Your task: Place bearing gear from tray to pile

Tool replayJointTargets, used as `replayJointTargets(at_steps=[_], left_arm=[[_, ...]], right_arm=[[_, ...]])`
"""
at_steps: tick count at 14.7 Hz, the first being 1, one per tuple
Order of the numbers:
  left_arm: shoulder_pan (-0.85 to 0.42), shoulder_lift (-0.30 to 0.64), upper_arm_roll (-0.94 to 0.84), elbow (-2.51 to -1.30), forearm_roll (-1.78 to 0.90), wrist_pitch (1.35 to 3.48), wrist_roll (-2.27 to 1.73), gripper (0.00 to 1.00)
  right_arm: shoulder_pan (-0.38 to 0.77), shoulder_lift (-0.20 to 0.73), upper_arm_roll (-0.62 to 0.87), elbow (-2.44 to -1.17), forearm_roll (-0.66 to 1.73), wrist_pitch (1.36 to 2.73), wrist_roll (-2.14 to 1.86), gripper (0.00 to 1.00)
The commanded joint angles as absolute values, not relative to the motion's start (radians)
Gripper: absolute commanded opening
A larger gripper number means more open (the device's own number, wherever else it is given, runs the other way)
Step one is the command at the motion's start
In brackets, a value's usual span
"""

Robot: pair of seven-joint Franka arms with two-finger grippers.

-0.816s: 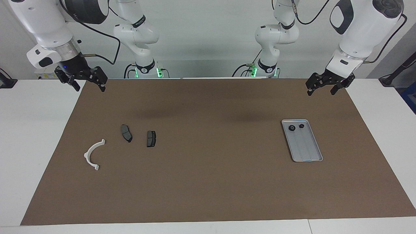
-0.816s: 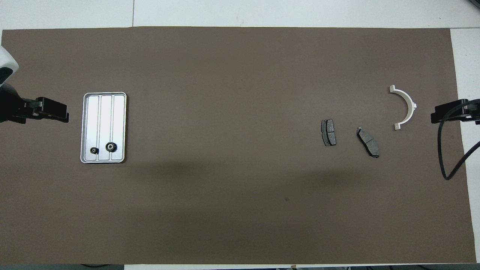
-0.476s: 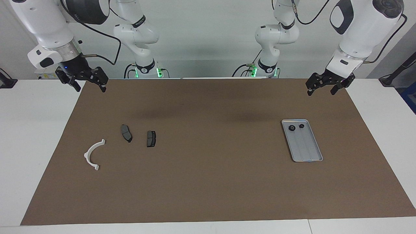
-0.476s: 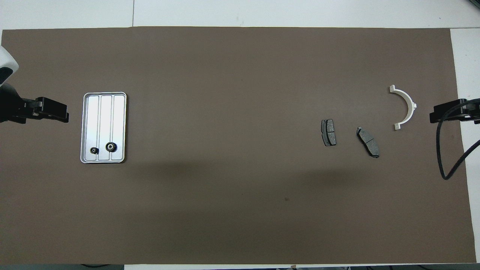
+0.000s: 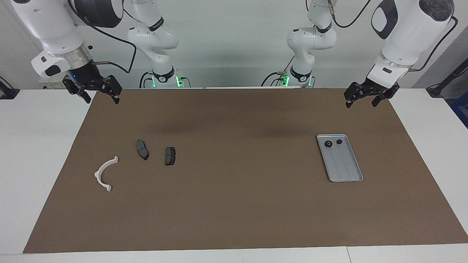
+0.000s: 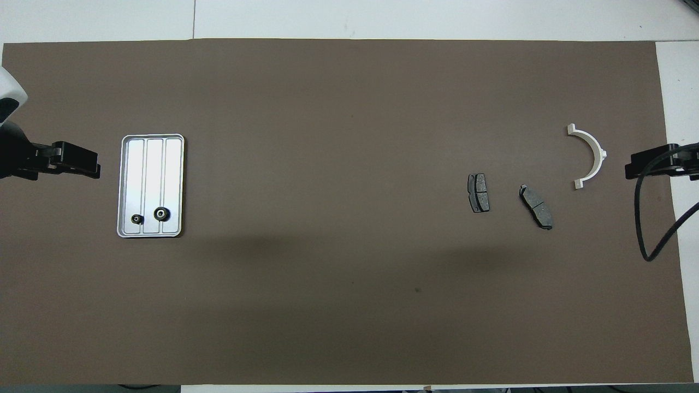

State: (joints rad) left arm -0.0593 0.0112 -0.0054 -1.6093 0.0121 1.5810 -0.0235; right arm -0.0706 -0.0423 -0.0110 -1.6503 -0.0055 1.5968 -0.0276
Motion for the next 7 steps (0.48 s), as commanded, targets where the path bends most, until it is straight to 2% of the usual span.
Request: replayJointTargets(at_steps=[1, 3, 7], left_arm=[[-0.052, -0.005, 0.002, -1.637, 0.021, 1.589, -0.038, 1.0], [-0.054, -0.027, 0.002, -1.699, 0.021, 1.656, -0.038, 1.0], [-0.049, -0.104, 0.003, -1.911, 0.021, 1.833, -0.04, 1.0]], right_arm=[[-0.083, -0.051, -0.006, -1.669, 0.011, 1.614, -0.032, 1.0], [-0.089, -0.051, -0.006, -1.667, 0.012, 1.612, -0.038, 1.0], [-0.092, -0.051, -0.009, -1.669, 0.012, 1.612, -0.044, 1.0]])
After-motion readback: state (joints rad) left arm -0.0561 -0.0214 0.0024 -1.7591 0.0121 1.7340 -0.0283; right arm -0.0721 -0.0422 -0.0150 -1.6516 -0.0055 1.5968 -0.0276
